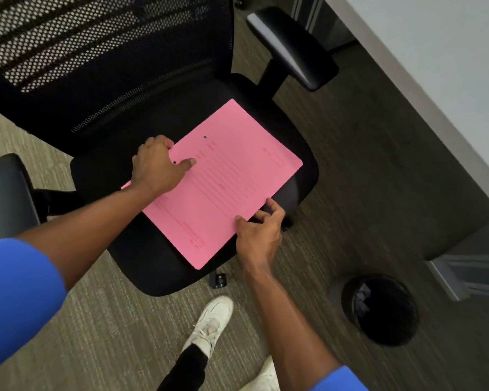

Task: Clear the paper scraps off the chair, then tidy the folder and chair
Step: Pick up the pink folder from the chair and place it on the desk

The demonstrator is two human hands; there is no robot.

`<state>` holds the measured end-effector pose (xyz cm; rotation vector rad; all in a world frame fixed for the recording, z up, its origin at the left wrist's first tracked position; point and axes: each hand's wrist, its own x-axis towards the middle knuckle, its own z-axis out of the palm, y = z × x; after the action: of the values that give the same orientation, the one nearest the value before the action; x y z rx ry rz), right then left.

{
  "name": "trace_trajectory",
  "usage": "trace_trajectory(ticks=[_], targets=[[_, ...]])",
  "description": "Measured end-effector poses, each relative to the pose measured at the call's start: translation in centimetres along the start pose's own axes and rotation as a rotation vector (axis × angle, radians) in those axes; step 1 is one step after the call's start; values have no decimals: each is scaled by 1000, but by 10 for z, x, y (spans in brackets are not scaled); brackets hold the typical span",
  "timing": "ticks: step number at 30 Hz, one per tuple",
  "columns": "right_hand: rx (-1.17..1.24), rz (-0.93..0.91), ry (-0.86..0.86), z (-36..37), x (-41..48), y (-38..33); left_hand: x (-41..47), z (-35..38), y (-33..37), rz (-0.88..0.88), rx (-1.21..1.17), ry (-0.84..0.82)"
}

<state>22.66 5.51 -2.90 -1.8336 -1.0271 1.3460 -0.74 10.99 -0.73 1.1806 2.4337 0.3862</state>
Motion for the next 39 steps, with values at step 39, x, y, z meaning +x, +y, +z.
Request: trace_trajectory(ticks=[39], targets=[[-7, -98, 73, -301, -153, -12, -293, -22, 86, 118, -376, -89]])
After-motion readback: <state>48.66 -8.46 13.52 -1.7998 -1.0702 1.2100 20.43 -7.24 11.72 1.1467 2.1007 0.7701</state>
